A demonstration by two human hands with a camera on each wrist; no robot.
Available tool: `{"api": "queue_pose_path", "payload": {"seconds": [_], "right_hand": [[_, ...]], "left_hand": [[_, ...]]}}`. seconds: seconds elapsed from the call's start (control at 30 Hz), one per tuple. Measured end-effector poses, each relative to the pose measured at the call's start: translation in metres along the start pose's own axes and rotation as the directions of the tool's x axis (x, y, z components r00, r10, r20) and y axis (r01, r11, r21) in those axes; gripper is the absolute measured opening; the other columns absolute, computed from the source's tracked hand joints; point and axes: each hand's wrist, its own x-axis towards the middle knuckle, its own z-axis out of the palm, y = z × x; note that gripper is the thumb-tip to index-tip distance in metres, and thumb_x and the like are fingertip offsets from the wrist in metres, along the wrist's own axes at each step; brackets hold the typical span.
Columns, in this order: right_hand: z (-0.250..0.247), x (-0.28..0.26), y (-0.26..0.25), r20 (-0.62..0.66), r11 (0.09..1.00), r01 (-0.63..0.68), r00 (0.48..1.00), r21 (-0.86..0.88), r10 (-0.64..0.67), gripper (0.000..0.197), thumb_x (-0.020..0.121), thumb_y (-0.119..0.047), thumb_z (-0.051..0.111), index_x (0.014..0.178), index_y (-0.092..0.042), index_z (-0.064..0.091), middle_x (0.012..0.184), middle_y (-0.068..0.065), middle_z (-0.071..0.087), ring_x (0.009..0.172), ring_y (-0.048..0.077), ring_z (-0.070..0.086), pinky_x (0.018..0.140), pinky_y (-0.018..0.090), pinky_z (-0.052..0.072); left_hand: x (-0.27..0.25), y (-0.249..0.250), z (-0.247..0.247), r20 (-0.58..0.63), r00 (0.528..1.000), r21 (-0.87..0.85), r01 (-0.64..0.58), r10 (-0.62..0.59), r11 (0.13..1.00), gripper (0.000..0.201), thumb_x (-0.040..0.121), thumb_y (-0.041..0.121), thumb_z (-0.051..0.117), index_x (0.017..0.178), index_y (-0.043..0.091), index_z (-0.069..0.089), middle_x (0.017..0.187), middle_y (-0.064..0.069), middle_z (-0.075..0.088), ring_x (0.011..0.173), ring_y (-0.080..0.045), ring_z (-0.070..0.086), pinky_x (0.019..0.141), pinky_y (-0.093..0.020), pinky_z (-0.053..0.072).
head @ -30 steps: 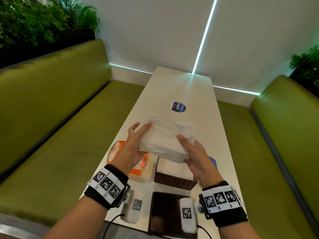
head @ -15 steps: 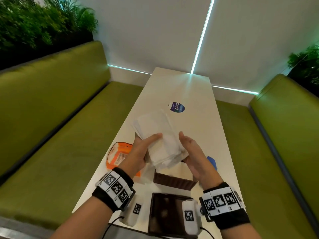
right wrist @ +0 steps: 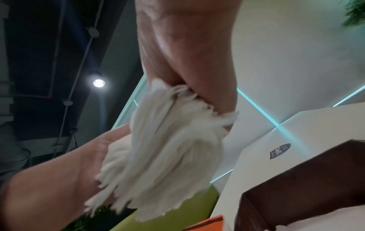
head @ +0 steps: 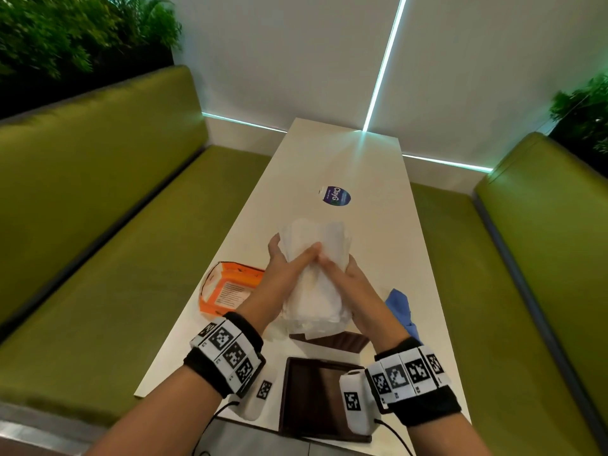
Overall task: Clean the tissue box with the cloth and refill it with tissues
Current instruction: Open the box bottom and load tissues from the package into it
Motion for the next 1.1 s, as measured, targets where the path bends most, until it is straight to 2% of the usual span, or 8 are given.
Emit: {"api": "queue_pose_path", "payload": {"seconds": [0.17, 0.33, 0.43, 0.63, 0.8, 0.87, 1.0, 1.1], "right_hand": [[-0.004, -0.010, -0.001, 0.138, 0.984, -0.052, 0.990, 0.172, 0.028, 0.044, 0.089, -0.027, 0.066, 0.128, -0.011, 0.057, 0.119, 0.009, 0.070, 0.110, 0.024, 0.067, 0.097, 0.040, 0.052], [-0.003, -0.008, 0.006, 0.016, 0.863, -0.018, 1.000, 0.505, 0.011, 0.042, 0.089, -0.012, 0.066, 0.128, 0.001, 0.058, 0.127, 0.017, 0.064, 0.121, 0.031, 0.059, 0.108, 0.048, 0.041], [-0.005, -0.010, 0.004, 0.023, 0.882, 0.045, 0.998, 0.468, -0.063, 0.043, 0.091, -0.013, 0.063, 0.132, -0.006, 0.056, 0.130, 0.014, 0.063, 0.122, 0.028, 0.059, 0.108, 0.047, 0.041], [0.001, -0.013, 0.003, 0.033, 0.899, 0.052, 0.997, 0.436, -0.073, 0.050, 0.091, -0.016, 0.065, 0.138, -0.011, 0.050, 0.132, 0.012, 0.062, 0.122, 0.028, 0.059, 0.104, 0.048, 0.046], [0.012, -0.016, 0.007, -0.004, 0.791, 0.021, 1.000, 0.612, -0.024, 0.052, 0.087, -0.015, 0.065, 0.137, -0.008, 0.050, 0.129, 0.013, 0.063, 0.120, 0.028, 0.060, 0.102, 0.043, 0.049], [0.012, -0.017, 0.008, -0.028, 0.802, 0.049, 0.999, 0.595, -0.041, 0.048, 0.090, -0.014, 0.063, 0.135, -0.005, 0.051, 0.129, 0.015, 0.063, 0.121, 0.030, 0.059, 0.106, 0.048, 0.045], [-0.006, -0.017, 0.009, -0.088, 0.884, 0.132, 0.991, 0.448, -0.103, 0.043, 0.094, -0.020, 0.060, 0.135, -0.011, 0.052, 0.131, 0.011, 0.063, 0.122, 0.029, 0.059, 0.107, 0.052, 0.041], [-0.008, -0.014, 0.013, -0.160, 0.936, 0.126, 0.984, 0.329, -0.076, 0.048, 0.089, -0.033, 0.065, 0.133, -0.020, 0.052, 0.126, 0.003, 0.066, 0.116, 0.022, 0.063, 0.104, 0.047, 0.047]], "left_hand": [[0.007, 0.004, 0.003, -0.127, 0.992, -0.198, -0.026, 0.001, 0.980, 0.068, 0.077, 0.038, 0.078, 0.133, 0.018, 0.044, 0.120, -0.009, 0.065, 0.101, -0.027, 0.067, 0.084, -0.046, 0.058], [0.004, 0.003, 0.014, -0.140, 0.990, -0.484, -0.064, -0.005, 0.873, 0.058, 0.077, 0.033, 0.079, 0.127, 0.014, 0.056, 0.115, -0.011, 0.071, 0.102, -0.028, 0.070, 0.079, -0.043, 0.060], [0.000, 0.002, 0.017, -0.133, 0.991, -0.493, -0.063, -0.004, 0.868, 0.045, 0.079, 0.032, 0.076, 0.118, 0.022, 0.057, 0.111, -0.005, 0.072, 0.100, -0.023, 0.070, 0.076, -0.037, 0.059], [0.003, -0.003, 0.021, -0.236, 0.972, -0.504, -0.105, -0.019, 0.857, 0.080, 0.065, 0.028, 0.089, 0.132, 0.020, 0.045, 0.116, -0.007, 0.070, 0.102, -0.027, 0.070, 0.087, -0.052, 0.057], [0.000, 0.000, 0.030, -0.214, 0.976, -0.618, -0.109, -0.034, 0.778, 0.088, 0.059, 0.031, 0.091, 0.131, 0.021, 0.039, 0.119, -0.011, 0.067, 0.105, -0.029, 0.069, 0.083, -0.052, 0.058], [-0.003, -0.001, 0.029, -0.186, 0.982, -0.593, -0.113, 0.000, 0.797, 0.094, 0.058, 0.035, 0.092, 0.134, 0.022, 0.038, 0.123, -0.011, 0.065, 0.107, -0.028, 0.068, 0.084, -0.048, 0.058], [0.002, 0.006, 0.001, -0.229, 0.969, -0.459, -0.188, 0.089, 0.868, 0.073, 0.079, 0.030, 0.077, 0.134, 0.035, 0.030, 0.118, -0.009, 0.058, 0.105, -0.023, 0.062, 0.091, -0.044, 0.055], [0.006, 0.002, -0.006, -0.192, 0.978, -0.340, -0.143, 0.081, 0.929, 0.053, 0.076, 0.043, 0.077, 0.116, 0.036, 0.043, 0.118, -0.013, 0.059, 0.107, -0.030, 0.060, 0.094, -0.051, 0.052]]}}
